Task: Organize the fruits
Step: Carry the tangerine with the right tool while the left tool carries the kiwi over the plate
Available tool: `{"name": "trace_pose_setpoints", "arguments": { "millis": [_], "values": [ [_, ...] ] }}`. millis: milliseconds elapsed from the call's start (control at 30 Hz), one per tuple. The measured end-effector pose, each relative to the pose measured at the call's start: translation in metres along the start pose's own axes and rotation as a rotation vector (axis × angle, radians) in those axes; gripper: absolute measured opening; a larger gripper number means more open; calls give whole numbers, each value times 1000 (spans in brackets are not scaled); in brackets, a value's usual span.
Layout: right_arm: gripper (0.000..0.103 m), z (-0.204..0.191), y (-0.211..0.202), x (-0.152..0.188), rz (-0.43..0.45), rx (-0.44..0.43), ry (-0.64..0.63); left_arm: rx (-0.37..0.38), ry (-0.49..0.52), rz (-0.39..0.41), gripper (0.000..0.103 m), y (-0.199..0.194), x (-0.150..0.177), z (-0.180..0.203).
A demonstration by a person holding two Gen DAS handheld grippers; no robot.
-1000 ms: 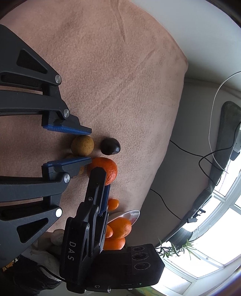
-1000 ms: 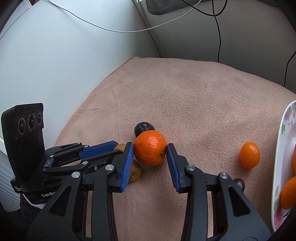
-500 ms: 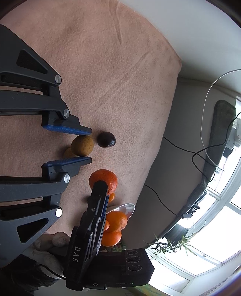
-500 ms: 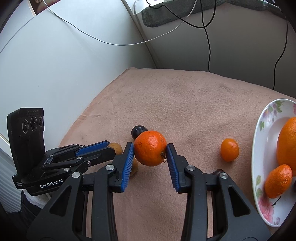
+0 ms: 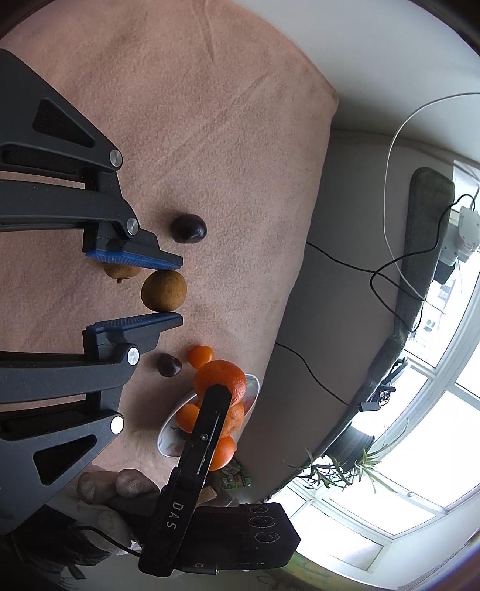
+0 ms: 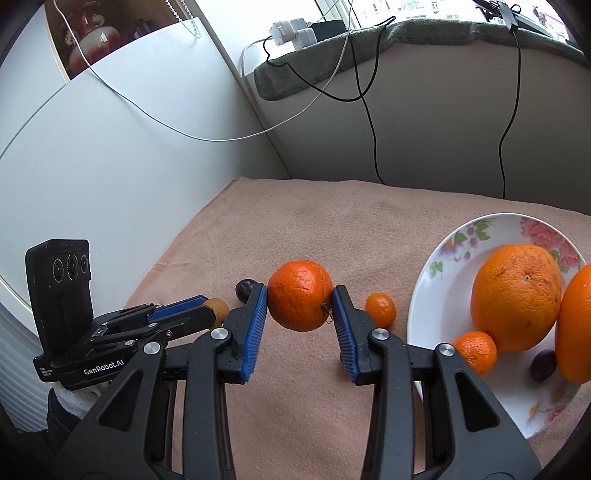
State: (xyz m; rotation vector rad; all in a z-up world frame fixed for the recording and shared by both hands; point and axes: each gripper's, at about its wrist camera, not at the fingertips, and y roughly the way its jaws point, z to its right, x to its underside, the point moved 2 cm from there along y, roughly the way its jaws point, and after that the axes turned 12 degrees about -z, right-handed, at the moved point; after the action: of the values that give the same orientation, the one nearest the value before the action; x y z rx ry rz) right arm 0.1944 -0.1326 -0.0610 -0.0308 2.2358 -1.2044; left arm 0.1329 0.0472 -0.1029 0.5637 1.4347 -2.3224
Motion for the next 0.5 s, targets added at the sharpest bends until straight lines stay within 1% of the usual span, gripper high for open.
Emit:
{"name": "trace_pose_setpoints", "arguments": {
  "millis": [500],
  "values": [
    [38,54,-58,0,114,80,70,50,80,9,22,20,-28,52]
  ]
}}
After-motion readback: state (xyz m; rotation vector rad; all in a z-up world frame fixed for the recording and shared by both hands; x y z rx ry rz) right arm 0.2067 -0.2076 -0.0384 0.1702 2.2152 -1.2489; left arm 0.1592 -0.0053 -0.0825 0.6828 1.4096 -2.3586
